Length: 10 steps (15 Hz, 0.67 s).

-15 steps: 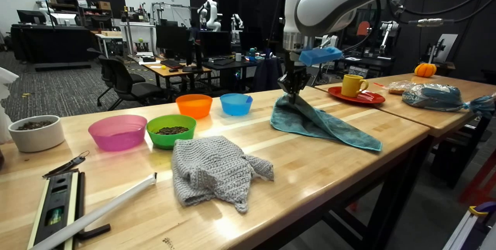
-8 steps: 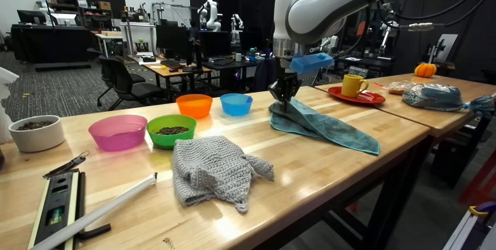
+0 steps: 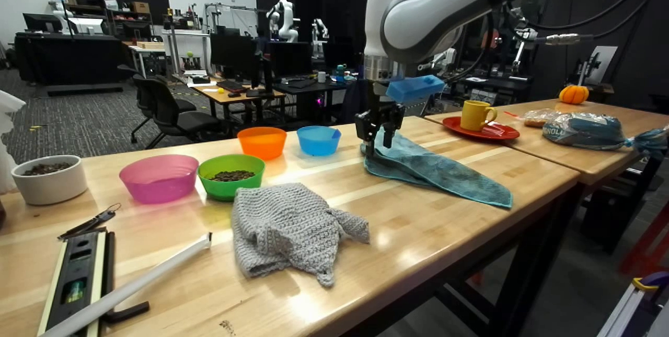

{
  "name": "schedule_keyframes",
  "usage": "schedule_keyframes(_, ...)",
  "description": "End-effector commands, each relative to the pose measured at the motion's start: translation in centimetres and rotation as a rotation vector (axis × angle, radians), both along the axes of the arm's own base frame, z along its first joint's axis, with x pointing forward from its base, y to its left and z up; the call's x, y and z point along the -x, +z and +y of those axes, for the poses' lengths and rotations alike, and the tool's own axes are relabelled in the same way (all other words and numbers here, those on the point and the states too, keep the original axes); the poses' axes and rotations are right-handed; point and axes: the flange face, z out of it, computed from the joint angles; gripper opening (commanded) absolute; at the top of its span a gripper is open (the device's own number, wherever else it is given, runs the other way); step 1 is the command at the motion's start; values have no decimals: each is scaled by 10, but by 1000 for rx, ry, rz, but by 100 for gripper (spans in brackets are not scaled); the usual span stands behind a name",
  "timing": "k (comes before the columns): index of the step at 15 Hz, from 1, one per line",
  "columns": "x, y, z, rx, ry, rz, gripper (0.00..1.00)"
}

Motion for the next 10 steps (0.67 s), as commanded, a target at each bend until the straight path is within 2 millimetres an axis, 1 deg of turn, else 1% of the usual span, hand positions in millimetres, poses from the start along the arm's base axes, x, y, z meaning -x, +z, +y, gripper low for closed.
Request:
schedule_keyframes(1,6,17,5,-33,-14,-18,92)
schedule_keyframes(2,9,20,4,-46,-19,-19,100)
schedule_keyframes(5,23,33,-5,-97,-49,-28,100)
schedule_keyframes(10,59,48,-28,-185,-100,-37,100)
